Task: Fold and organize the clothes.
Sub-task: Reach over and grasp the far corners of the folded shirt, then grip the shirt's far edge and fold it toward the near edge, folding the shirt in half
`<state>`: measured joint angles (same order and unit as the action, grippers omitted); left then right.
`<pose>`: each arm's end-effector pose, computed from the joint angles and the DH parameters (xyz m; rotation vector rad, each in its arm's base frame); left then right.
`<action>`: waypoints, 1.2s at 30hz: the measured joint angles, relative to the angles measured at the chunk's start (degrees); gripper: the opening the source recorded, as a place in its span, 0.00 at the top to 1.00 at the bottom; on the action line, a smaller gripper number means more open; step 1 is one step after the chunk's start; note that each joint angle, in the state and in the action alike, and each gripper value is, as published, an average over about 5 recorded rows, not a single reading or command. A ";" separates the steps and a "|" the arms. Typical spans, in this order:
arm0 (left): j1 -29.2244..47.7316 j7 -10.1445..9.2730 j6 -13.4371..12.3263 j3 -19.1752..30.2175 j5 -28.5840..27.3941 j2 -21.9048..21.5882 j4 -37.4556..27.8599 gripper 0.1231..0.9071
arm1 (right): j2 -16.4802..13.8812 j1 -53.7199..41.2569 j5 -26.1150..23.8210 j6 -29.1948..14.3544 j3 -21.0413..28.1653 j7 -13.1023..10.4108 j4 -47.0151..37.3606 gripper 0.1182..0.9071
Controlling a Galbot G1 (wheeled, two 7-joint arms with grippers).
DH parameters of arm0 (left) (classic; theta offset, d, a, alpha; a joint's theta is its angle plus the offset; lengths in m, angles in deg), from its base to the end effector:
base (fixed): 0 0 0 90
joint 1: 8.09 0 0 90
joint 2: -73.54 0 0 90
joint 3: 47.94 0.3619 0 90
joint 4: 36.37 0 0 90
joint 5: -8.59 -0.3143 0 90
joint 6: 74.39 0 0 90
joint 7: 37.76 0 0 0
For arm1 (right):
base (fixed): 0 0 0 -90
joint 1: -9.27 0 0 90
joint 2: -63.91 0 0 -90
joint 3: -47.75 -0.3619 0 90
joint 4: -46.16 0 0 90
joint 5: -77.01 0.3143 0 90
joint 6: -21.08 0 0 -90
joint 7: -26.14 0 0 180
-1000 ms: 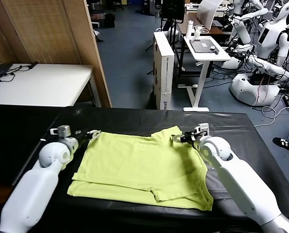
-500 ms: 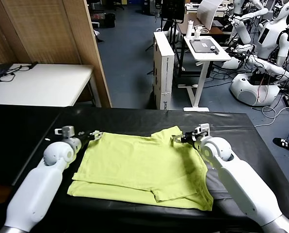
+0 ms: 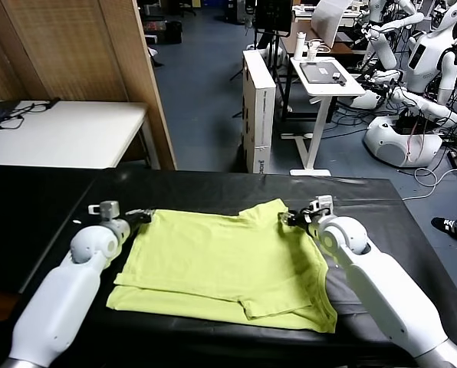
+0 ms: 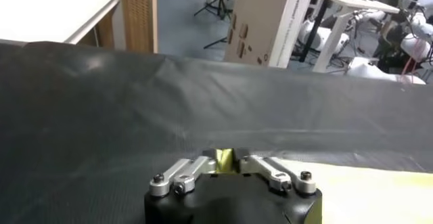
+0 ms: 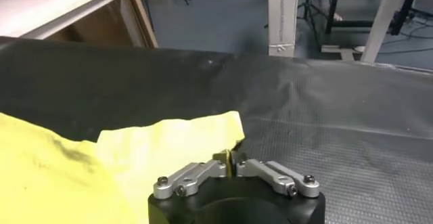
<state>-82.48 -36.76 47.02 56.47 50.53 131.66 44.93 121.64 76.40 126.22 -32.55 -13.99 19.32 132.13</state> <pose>0.3944 0.1506 -0.2932 -0.2411 -2.5817 0.1384 0.4114 -0.0795 -0.2649 0.4037 -2.5031 -0.0495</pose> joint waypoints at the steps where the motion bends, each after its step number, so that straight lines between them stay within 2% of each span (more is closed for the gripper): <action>1: -0.05 -0.01 -0.15 -0.02 0.01 -0.02 0.20 0.97 | 0.02 0.07 0.12 -0.35 -0.15 0.00 0.14 0.97; 10: -1.06 -0.52 -0.83 -1.32 1.16 -0.89 2.22 0.97 | -0.63 1.54 1.89 -2.41 -1.95 0.02 2.53 0.97; 20: -6.06 -1.35 -0.33 -4.98 3.69 -3.90 9.58 0.97 | -3.27 5.36 3.60 -1.04 -4.97 -0.25 8.37 0.97; 27: -12.64 -1.09 -0.32 -9.26 4.85 -6.70 16.38 0.97 | -7.14 12.08 5.11 -0.41 -9.64 0.05 16.53 0.97; 36: -23.06 -0.86 -0.42 -14.97 5.12 -9.10 25.41 0.97 | -13.95 24.32 5.28 1.21 -15.44 0.34 27.14 0.97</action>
<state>-105.54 -37.62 46.60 41.51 55.65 122.56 70.33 107.70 100.72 131.50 -31.33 -29.42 19.65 159.26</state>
